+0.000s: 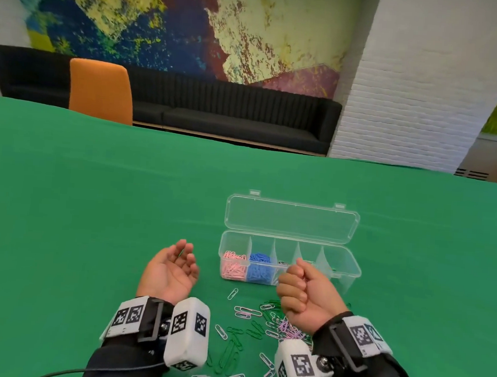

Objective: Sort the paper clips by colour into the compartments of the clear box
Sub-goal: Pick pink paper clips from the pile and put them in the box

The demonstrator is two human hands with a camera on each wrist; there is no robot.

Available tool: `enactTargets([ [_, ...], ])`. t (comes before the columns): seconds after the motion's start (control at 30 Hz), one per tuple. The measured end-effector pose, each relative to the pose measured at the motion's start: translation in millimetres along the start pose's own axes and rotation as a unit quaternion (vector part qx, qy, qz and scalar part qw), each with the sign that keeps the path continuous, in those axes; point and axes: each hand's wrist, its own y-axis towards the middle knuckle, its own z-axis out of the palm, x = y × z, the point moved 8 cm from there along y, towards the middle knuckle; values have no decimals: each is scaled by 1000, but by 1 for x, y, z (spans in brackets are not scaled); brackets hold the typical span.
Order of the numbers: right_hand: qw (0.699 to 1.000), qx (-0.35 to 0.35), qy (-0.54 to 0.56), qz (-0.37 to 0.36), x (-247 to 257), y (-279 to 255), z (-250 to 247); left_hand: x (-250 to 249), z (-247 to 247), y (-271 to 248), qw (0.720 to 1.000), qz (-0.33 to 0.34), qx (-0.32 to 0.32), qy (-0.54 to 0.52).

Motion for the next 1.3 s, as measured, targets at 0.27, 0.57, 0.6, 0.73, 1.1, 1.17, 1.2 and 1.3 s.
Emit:
enactTargets([
  [0.27,984,-3,-154,-93,23,49,73,-6,-10,4,999,-15,-40,-4],
  [0.57,922,-1,-355,-156,23,88,98,3,-6,6,998,-35,-49,-1],
  [0.6,921,-1,-356,-156,23,87,96,5,-4,6,998,-38,-48,1],
  [0.73,927,6,-332,-173,31,78,90,8,-1,3,998,-44,-44,7],
  [1.1,771,66,-617,-143,59,-18,52,44,19,-14,992,-106,17,61],
  [1.17,657,52,-748,-79,57,-29,25,59,27,-23,989,-126,34,72],
  [1.2,591,40,-804,-49,58,-32,12,68,31,-27,986,-138,45,78],
  [1.3,461,-3,-888,-10,63,-36,-19,89,41,-42,978,-168,76,96],
])
